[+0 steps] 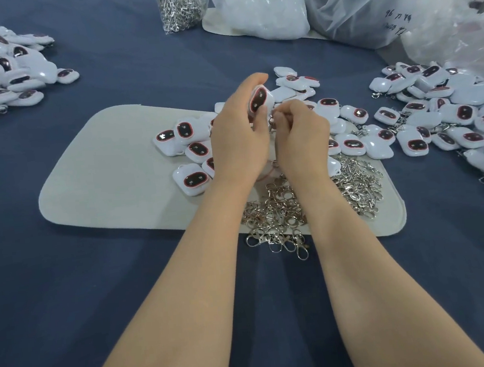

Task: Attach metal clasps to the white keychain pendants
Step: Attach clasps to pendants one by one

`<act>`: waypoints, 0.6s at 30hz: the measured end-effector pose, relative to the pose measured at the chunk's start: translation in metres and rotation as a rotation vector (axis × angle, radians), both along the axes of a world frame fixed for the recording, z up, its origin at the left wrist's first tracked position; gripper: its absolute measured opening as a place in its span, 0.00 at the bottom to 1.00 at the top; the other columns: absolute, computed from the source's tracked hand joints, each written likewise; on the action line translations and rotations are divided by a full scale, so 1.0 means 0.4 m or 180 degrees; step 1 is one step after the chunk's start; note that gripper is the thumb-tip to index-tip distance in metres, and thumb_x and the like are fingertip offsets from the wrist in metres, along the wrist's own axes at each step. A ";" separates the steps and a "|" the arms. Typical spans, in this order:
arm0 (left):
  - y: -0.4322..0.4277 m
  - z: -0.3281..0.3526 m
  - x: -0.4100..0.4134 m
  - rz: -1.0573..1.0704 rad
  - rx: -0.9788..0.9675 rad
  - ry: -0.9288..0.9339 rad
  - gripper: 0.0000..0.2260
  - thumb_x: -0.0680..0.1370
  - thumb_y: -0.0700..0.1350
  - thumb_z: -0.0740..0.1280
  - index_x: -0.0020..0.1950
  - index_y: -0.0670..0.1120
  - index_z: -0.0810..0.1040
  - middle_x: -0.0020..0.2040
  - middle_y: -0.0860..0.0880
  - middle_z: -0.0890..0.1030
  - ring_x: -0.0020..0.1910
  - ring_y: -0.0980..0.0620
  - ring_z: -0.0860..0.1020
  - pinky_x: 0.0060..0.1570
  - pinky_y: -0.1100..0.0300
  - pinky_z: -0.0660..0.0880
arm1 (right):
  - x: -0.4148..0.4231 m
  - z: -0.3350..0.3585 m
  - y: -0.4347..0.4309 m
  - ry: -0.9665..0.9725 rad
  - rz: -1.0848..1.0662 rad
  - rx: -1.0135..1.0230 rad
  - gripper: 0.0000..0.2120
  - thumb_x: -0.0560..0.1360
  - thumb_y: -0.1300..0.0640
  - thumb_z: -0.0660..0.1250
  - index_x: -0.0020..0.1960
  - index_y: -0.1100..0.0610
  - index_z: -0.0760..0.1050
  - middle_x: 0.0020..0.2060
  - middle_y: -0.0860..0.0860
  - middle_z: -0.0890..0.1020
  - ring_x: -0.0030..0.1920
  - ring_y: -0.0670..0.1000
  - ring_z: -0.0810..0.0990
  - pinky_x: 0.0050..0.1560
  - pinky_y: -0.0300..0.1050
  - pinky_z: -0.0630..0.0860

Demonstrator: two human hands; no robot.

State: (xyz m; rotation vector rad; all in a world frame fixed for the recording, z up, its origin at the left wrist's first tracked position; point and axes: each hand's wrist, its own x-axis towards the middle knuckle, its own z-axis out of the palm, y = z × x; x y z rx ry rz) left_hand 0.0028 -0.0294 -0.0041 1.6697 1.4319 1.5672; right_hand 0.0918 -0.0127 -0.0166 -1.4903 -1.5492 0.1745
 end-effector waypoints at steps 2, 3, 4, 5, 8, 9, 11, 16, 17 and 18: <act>0.002 0.000 0.000 0.0031 0.0056 0.0330 0.17 0.79 0.37 0.60 0.67 0.49 0.73 0.60 0.51 0.78 0.55 0.53 0.76 0.56 0.62 0.71 | 0.000 0.002 -0.002 -0.0166 0.0041 -0.0123 0.10 0.78 0.62 0.58 0.50 0.60 0.78 0.42 0.56 0.83 0.45 0.57 0.78 0.49 0.53 0.72; 0.003 -0.001 0.000 0.0052 0.0059 0.0461 0.18 0.80 0.37 0.60 0.68 0.49 0.73 0.60 0.50 0.78 0.56 0.53 0.75 0.56 0.61 0.70 | 0.000 0.002 -0.003 -0.0215 0.0056 -0.0184 0.10 0.79 0.62 0.58 0.51 0.60 0.78 0.43 0.56 0.83 0.46 0.57 0.79 0.49 0.53 0.72; 0.005 -0.002 -0.001 0.0073 0.0053 0.0544 0.18 0.80 0.37 0.59 0.68 0.50 0.72 0.60 0.49 0.78 0.57 0.52 0.75 0.56 0.61 0.70 | 0.000 0.003 -0.003 -0.0241 0.0075 -0.0229 0.11 0.79 0.61 0.58 0.51 0.60 0.78 0.44 0.56 0.83 0.46 0.58 0.79 0.50 0.54 0.72; 0.006 -0.004 -0.002 0.0084 0.0043 0.0576 0.18 0.80 0.37 0.59 0.68 0.50 0.72 0.59 0.49 0.78 0.57 0.52 0.74 0.56 0.61 0.70 | -0.001 0.003 -0.004 -0.0256 0.0096 -0.0260 0.11 0.79 0.61 0.58 0.51 0.60 0.79 0.44 0.56 0.83 0.46 0.58 0.79 0.50 0.54 0.72; 0.010 -0.007 -0.006 0.0068 0.0035 0.0521 0.19 0.80 0.36 0.59 0.69 0.49 0.72 0.57 0.47 0.78 0.55 0.50 0.74 0.56 0.59 0.70 | -0.001 0.005 -0.003 -0.0343 0.0136 -0.0363 0.11 0.79 0.61 0.58 0.51 0.59 0.79 0.44 0.56 0.83 0.47 0.57 0.78 0.51 0.53 0.72; 0.011 -0.008 -0.005 0.0069 0.0047 0.0538 0.19 0.80 0.36 0.59 0.69 0.49 0.72 0.56 0.47 0.78 0.54 0.50 0.74 0.55 0.59 0.70 | -0.001 0.006 -0.003 -0.0380 0.0141 -0.0396 0.11 0.79 0.60 0.58 0.51 0.59 0.79 0.44 0.56 0.83 0.47 0.58 0.78 0.51 0.53 0.72; 0.012 -0.012 -0.003 0.0078 0.0053 0.0563 0.19 0.80 0.36 0.59 0.69 0.50 0.72 0.55 0.47 0.78 0.52 0.52 0.74 0.54 0.61 0.70 | -0.001 0.005 -0.004 -0.0343 0.0153 -0.0423 0.11 0.79 0.60 0.58 0.51 0.59 0.79 0.44 0.55 0.83 0.47 0.57 0.78 0.51 0.53 0.72; 0.023 -0.009 -0.006 0.0042 -0.0362 -0.0701 0.17 0.79 0.37 0.63 0.68 0.44 0.71 0.62 0.52 0.75 0.59 0.58 0.74 0.61 0.69 0.69 | -0.012 0.013 -0.004 0.0779 0.0260 -0.0407 0.05 0.78 0.61 0.62 0.50 0.56 0.76 0.42 0.46 0.79 0.47 0.47 0.78 0.52 0.41 0.73; 0.027 -0.006 -0.007 0.0002 -0.0557 -0.1083 0.17 0.78 0.38 0.63 0.67 0.43 0.71 0.64 0.49 0.75 0.60 0.52 0.76 0.63 0.60 0.72 | -0.014 0.016 -0.003 0.1068 0.0341 -0.0418 0.04 0.77 0.62 0.62 0.50 0.55 0.75 0.43 0.46 0.79 0.47 0.46 0.78 0.53 0.41 0.74; 0.029 -0.003 -0.007 -0.0060 -0.0732 -0.1463 0.16 0.78 0.37 0.64 0.66 0.43 0.71 0.64 0.45 0.75 0.59 0.47 0.77 0.61 0.54 0.75 | -0.016 0.018 -0.002 0.1322 0.0415 -0.0419 0.04 0.77 0.62 0.63 0.49 0.55 0.74 0.43 0.48 0.80 0.47 0.47 0.79 0.54 0.42 0.75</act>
